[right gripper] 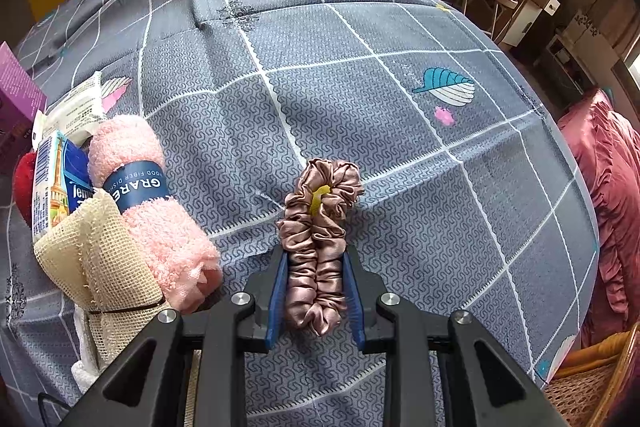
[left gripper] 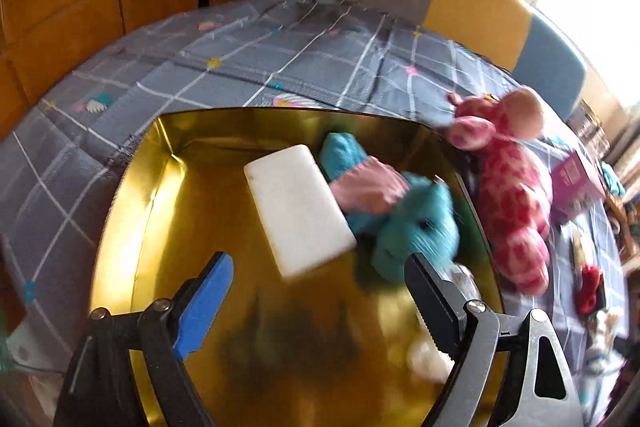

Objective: Organize soft objects
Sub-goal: 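Carry the white sponge block into the tray and release it with the left gripper, then carry the pink scrunchie with the right gripper into the tray and release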

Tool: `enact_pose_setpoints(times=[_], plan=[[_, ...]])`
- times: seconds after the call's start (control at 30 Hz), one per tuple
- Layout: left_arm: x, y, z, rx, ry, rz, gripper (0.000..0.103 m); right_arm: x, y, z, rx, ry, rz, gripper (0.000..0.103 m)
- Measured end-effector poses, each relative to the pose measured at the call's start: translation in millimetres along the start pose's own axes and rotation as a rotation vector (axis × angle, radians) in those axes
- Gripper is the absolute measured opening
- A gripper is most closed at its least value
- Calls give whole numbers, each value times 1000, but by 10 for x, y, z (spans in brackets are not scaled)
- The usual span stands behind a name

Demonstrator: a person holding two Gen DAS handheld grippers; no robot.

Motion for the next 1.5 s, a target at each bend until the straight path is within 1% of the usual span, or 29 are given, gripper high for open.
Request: enact_pose_setpoints(times=[0.17, 0.37, 0.47, 0.53, 0.63, 0.8, 0.87, 1.0, 1.13, 1.23, 1.3, 1.4, 1.5], plan=[[-320, 257, -137, 68, 24, -55, 88, -32, -4, 0, -2, 9, -7, 25], [-569, 525, -273, 124, 46, -77, 88, -94, -20, -14, 4, 15, -30, 24], [-663, 624, -326, 151, 45, -95, 89, -164, -46, -66, 25, 22, -62, 24], [-690, 663, -343, 163, 45, -100, 92, -232, -80, -104, 44, 23, -96, 24], [-725, 711, -364, 170, 50, -102, 92, -362, -156, -124, 62, 18, -163, 24], [-748, 748, -373, 169, 62, -102, 92, -600, -292, 1, 17, -1, -278, 24], [-742, 759, -366, 167, 66, -97, 92, -632, -317, 82, -14, -11, -291, 24], [-727, 779, -342, 167, 68, -87, 92, -626, -305, 239, -63, -31, -275, 23], [-720, 786, -301, 166, 61, -91, 92, -842, -303, 343, -73, -65, -320, 22], [-707, 777, -268, 158, 58, -89, 92, -1113, -334, 563, -132, -90, -376, 22], [-707, 762, -247, 149, 63, -89, 92, -1308, -355, 786, -175, -136, -414, 22], [-706, 735, -207, 135, 66, -88, 92, -1600, -356, 1310, -275, -245, -459, 22], [-720, 697, -128, 116, 61, -92, 92, -1817, -270, 1984, -411, -346, -478, 22]])
Point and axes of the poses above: each gripper's, at about its wrist camera, not at the fingertips, and x roughly the way its jaws point, z to its left, y to its underside, the point moved 9 cm from there along x, roughly the way its jaws point, and after that the axes turned 15 degrees about -x, right-handed, at the moved point
